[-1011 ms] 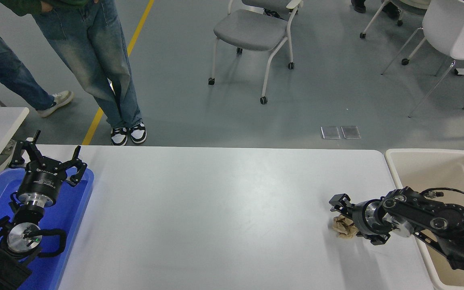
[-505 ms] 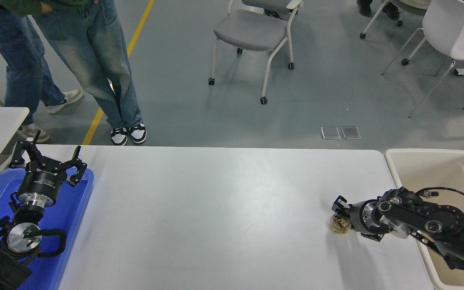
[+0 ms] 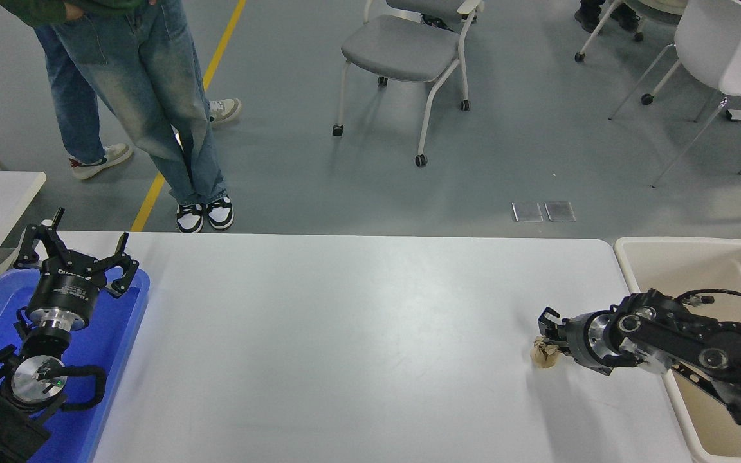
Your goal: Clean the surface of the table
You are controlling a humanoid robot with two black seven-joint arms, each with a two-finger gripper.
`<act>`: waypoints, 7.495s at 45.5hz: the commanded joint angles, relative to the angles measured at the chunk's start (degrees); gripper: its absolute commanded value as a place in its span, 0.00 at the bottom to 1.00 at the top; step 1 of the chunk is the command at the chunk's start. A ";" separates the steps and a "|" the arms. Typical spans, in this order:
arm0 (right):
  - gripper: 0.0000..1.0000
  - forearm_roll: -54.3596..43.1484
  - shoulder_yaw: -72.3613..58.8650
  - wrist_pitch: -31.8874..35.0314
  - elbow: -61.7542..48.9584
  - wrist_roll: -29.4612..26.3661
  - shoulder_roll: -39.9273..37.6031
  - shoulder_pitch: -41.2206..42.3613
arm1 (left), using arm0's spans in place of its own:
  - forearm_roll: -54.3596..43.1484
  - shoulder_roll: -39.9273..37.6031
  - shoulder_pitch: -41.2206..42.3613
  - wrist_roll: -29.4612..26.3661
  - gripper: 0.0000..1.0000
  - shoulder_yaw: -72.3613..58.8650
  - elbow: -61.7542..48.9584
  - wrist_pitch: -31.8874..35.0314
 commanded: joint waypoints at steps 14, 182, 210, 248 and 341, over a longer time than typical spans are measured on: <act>0.00 2.96 1.38 1.49 15.53 0.46 -16.74 2.26 | 0.06 0.00 -0.09 0.00 1.00 0.00 0.00 0.00; 1.00 16.23 2.26 -0.88 -59.69 31.22 6.63 -4.86 | -0.03 0.00 0.08 -0.09 1.00 0.00 0.00 0.00; 1.00 31.51 3.58 0.35 -59.52 31.05 6.72 -0.99 | -0.03 0.00 0.08 -0.09 1.00 0.00 0.00 0.00; 1.00 39.87 44.36 12.65 -22.62 31.75 -4.88 -13.37 | -0.12 0.00 0.08 -0.09 1.00 0.00 0.00 0.00; 1.00 25.63 62.11 13.79 -23.57 46.16 15.95 -21.64 | -0.03 -0.09 0.08 0.00 1.00 0.00 0.00 0.00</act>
